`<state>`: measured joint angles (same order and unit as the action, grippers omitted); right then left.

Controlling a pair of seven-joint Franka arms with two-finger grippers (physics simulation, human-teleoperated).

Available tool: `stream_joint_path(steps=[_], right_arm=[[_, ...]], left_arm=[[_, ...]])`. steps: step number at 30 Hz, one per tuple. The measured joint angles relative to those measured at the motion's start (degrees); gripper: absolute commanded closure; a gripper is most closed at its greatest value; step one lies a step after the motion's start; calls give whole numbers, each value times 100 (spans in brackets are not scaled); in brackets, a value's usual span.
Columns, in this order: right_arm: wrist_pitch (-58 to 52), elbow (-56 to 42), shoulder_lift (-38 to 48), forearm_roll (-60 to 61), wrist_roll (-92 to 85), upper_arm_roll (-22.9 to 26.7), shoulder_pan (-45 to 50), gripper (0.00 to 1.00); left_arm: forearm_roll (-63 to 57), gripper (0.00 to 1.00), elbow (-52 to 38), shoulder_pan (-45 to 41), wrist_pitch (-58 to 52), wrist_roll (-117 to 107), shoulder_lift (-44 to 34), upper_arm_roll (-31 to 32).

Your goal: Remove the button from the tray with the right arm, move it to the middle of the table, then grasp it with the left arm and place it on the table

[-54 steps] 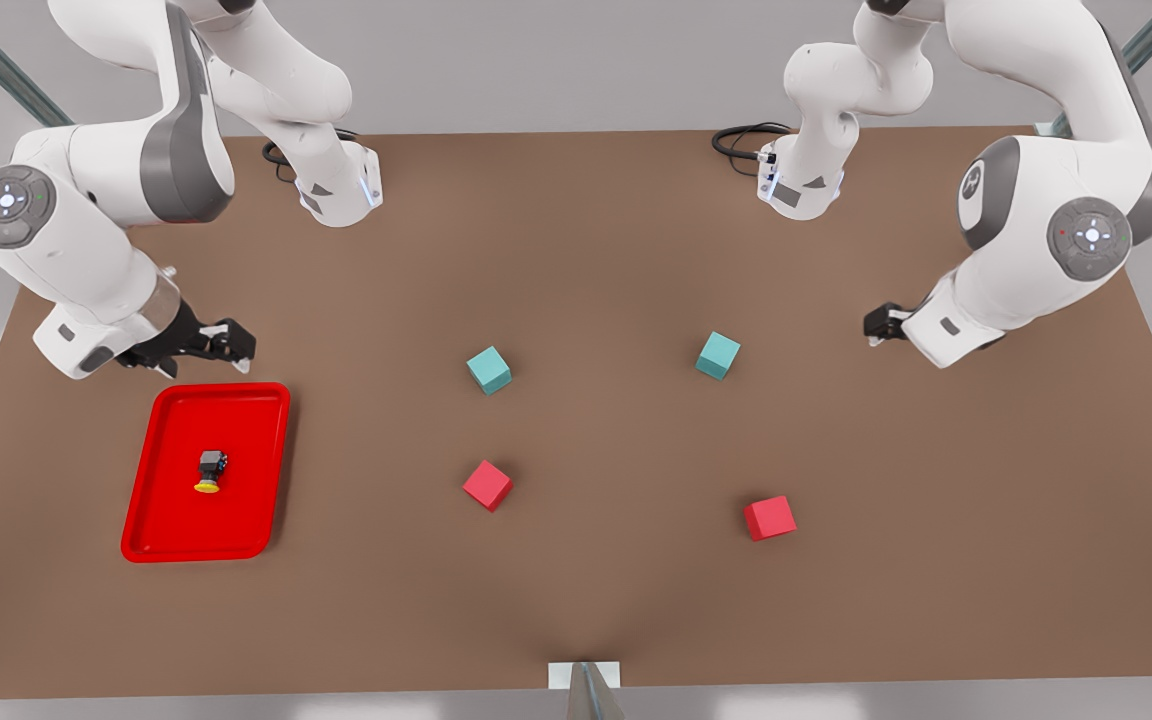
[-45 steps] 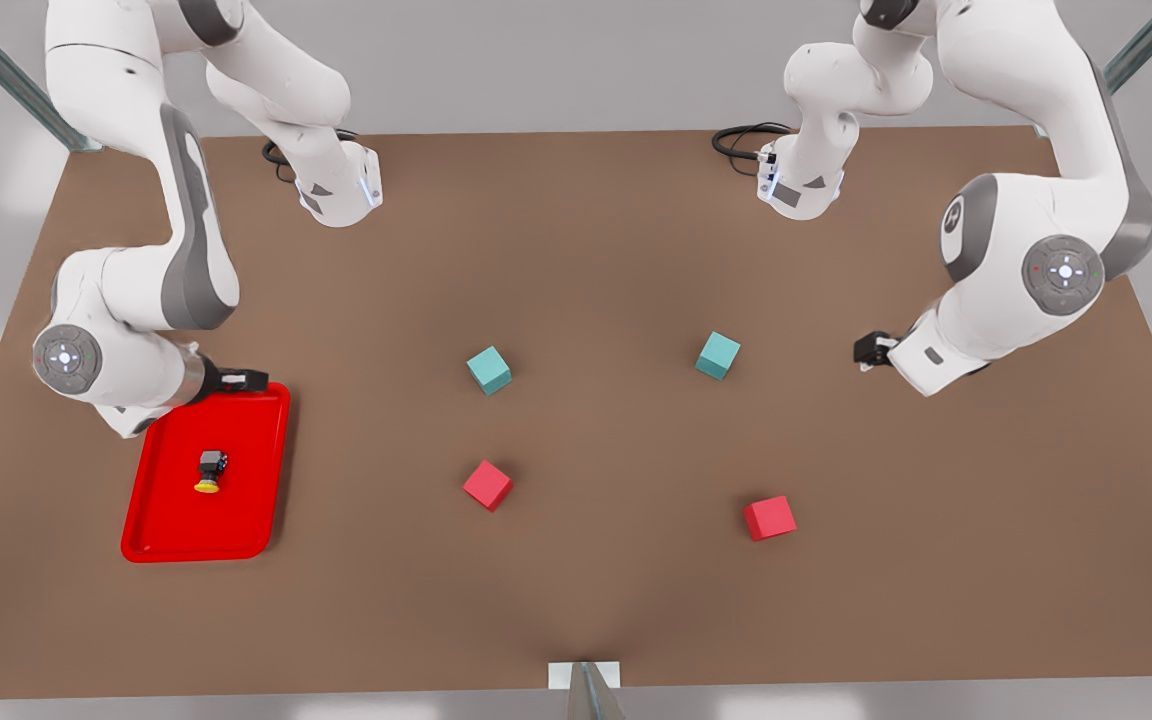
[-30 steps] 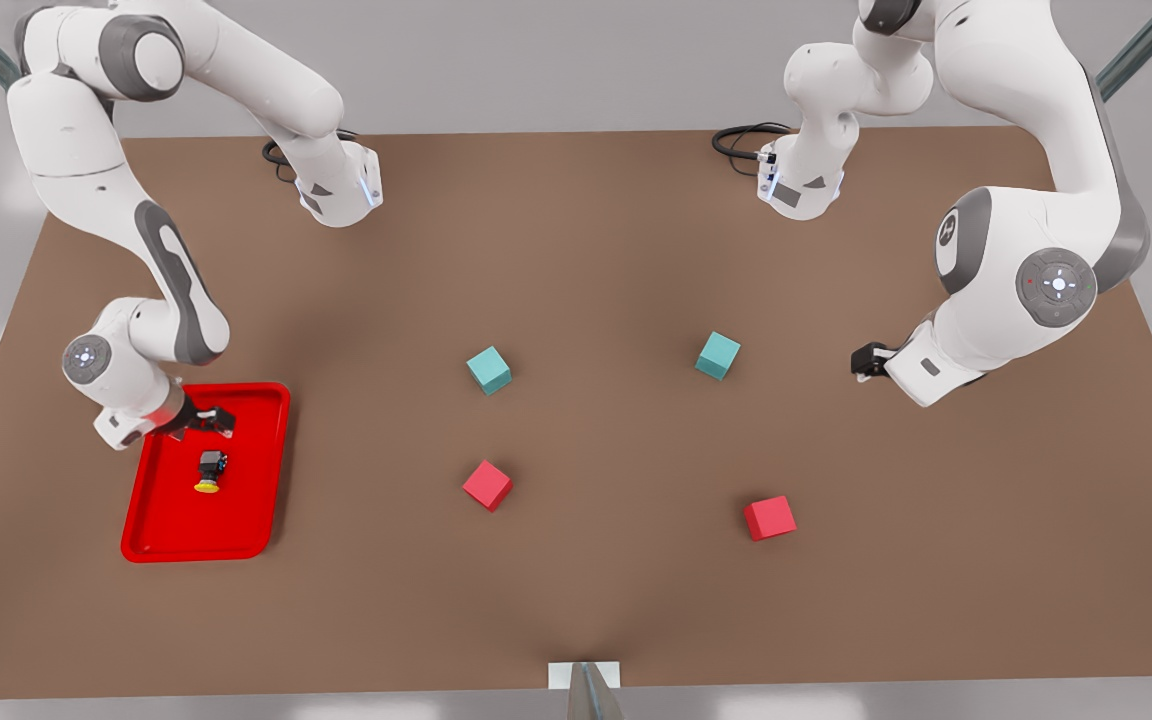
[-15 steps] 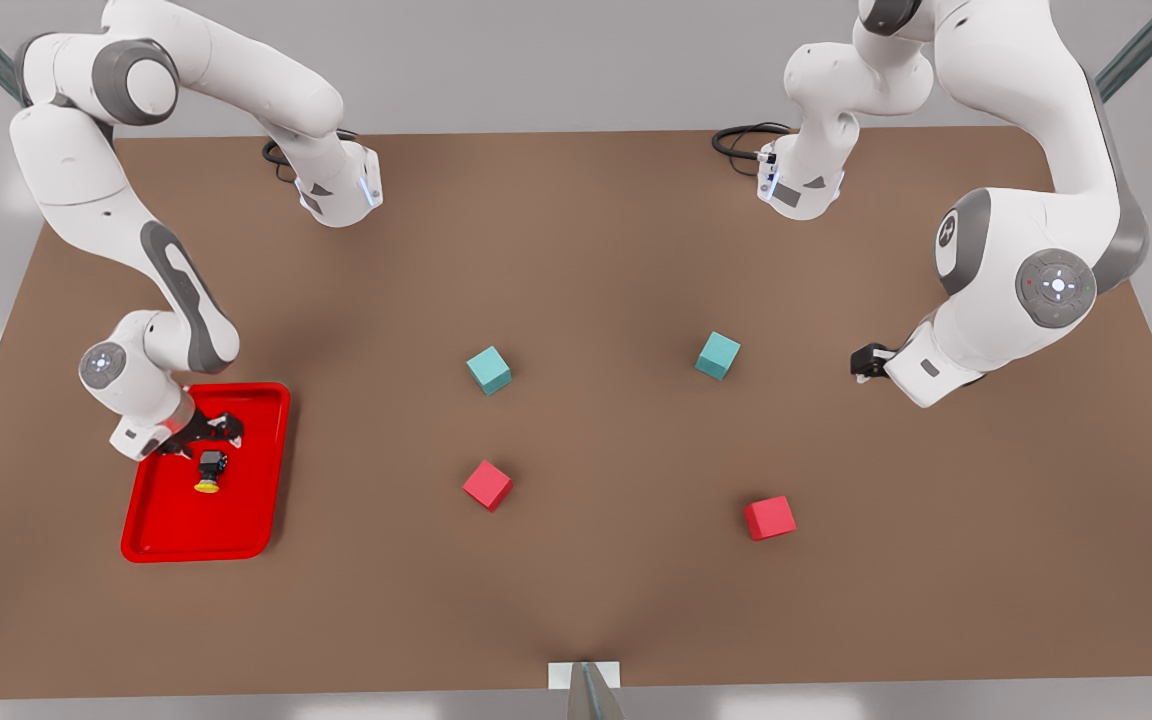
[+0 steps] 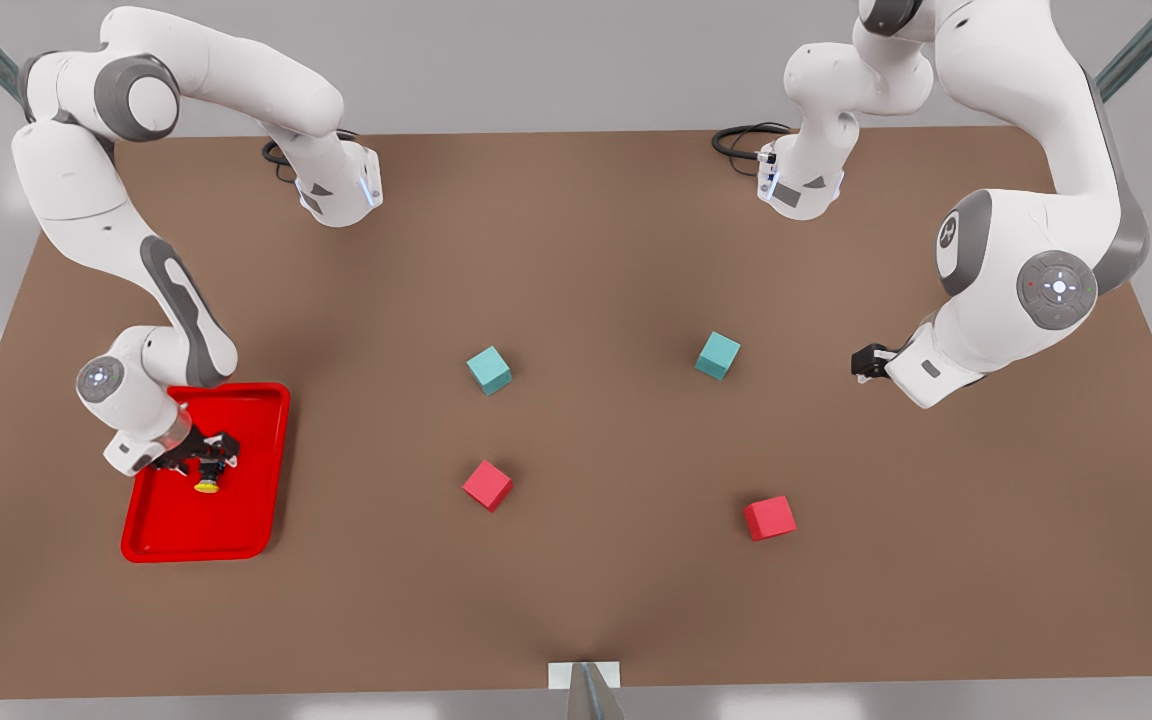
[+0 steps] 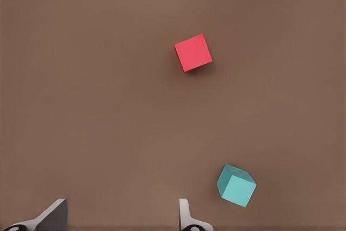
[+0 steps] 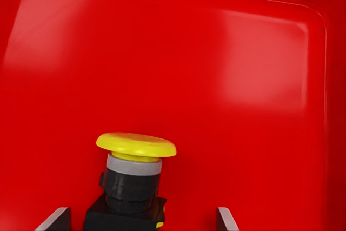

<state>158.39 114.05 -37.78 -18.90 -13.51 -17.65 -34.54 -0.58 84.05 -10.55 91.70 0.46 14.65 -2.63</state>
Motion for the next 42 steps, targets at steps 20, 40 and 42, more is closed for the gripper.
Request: stream_joint_path(steps=[20, 40, 42], right_arm=[[-321, -147, 10, 59, 172, -51, 35, 62], [-2800, -1802, 681, 89, 432, -2173, 954, 61], [-3149, -1857, 700, 87, 682, -2269, 1406, 61]], left_arm=[[8, 0, -5, 2, 1, 6, 58, -4], [16, 0, -9, 0, 15, 2, 88, -15], [14, 0, -9, -2, 18, 2, 88, -12]])
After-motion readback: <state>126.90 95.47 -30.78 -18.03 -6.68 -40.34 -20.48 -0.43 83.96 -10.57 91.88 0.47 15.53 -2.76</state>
